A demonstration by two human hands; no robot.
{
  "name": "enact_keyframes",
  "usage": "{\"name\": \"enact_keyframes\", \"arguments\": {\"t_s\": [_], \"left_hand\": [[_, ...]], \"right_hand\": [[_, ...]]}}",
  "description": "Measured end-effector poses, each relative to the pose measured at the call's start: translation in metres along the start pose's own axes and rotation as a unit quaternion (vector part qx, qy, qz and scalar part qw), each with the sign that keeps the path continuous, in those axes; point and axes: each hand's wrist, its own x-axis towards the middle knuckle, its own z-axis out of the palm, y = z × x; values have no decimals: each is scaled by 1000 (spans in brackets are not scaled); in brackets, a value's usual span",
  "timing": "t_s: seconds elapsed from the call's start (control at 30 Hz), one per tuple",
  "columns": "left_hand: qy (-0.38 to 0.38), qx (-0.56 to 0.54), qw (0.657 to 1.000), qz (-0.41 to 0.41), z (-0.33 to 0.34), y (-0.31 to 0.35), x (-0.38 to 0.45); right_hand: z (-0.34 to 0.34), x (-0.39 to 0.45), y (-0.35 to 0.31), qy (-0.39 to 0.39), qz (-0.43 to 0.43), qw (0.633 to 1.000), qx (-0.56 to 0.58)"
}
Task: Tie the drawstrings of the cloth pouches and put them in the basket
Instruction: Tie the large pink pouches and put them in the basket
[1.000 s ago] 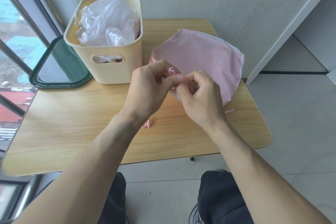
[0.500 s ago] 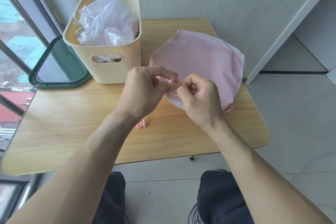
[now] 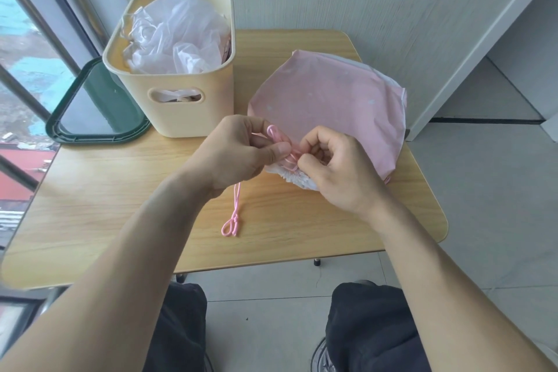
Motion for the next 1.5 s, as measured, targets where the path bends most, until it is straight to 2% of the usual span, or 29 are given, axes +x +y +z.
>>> {"name": "enact_keyframes", "arguments": {"t_s": [0.07, 0.17, 0.27, 0.5, 0.7, 0.83, 1.0, 1.1, 1.3, 1.43, 1.5], "left_hand": [[-2, -21, 999, -26, -1, -2, 0], [-10, -33, 998, -51, 2, 0, -2], [-2, -52, 997, -63, 7, -2, -1], [47, -101, 990, -91, 16, -9, 5], [79, -103, 988, -89, 21, -10, 11], [107, -124, 983, -88, 18, -11, 14], [126, -127, 978, -103, 17, -16, 15], [134, -133, 976, -106, 16, -15, 15], [138, -128, 977, -101, 19, -12, 12], [97, -191, 969, -126, 13, -6, 13], [105, -203, 965, -132, 11, -6, 13]], "right_hand": [[0, -2, 2, 23, -15, 999, -24], [3, -5, 4, 122, -101, 980, -121], [7, -10, 0, 194, -153, 961, -124], [0, -12, -1, 127, -145, 973, -127], [2, -14, 1, 148, -168, 949, -220], [3, -18, -5, 154, -147, 936, -280], [17, -12, 1, 115, -89, 957, -250], [16, -10, 3, 141, -82, 953, -254], [21, -11, 4, 194, -165, 932, -257], [23, -10, 5, 246, -239, 907, -244], [24, -8, 3, 258, -267, 900, -226]]}}
